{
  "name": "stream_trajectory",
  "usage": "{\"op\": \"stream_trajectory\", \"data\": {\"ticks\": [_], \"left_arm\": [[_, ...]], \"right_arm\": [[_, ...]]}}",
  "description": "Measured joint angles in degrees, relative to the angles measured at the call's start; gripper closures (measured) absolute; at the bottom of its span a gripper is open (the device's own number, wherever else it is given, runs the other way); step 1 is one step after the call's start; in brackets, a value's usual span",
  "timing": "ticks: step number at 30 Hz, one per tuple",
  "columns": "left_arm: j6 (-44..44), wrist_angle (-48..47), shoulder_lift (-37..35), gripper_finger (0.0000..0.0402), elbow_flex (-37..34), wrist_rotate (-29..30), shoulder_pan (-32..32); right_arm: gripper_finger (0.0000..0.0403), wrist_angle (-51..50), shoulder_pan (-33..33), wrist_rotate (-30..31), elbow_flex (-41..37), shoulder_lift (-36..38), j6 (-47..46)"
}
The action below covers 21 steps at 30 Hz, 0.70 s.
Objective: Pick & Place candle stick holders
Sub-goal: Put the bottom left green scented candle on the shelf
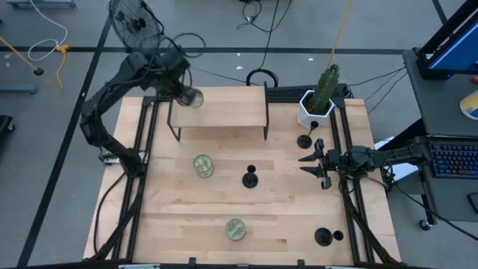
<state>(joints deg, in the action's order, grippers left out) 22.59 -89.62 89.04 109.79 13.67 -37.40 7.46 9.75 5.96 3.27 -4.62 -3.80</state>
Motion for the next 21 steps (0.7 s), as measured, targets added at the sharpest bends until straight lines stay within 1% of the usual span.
{"op": "stream_trajectory", "data": {"ticks": [4, 8, 13, 16, 21], "left_arm": [[-1.8, -0.1, 2.6, 0.0401, -0.1, -0.5, -5.1], [-3.6, 0.6, 5.3, 0.0401, -0.1, -2.9, -8.7], [-4.6, 0.8, 7.9, 0.0401, -0.1, -5.1, -11.2], [-5.1, 1.0, 7.8, 0.0401, -0.1, -6.1, -12.5], [-4.5, 1.6, 7.8, 0.0401, -0.1, -6.2, -14.2]], "right_arm": [[0.0277, 0.0, 0.0, 0.0, 0.0, 0.0, 0.0], [0.0277, 0.0, 0.0, 0.0, 0.0, 0.0, 0.0], [0.0277, 0.0, 0.0, 0.0, 0.0, 0.0, 0.0], [0.0277, 0.0, 0.0, 0.0, 0.0, 0.0, 0.0], [0.0277, 0.0, 0.0, 0.0, 0.0, 0.0, 0.0]]}}
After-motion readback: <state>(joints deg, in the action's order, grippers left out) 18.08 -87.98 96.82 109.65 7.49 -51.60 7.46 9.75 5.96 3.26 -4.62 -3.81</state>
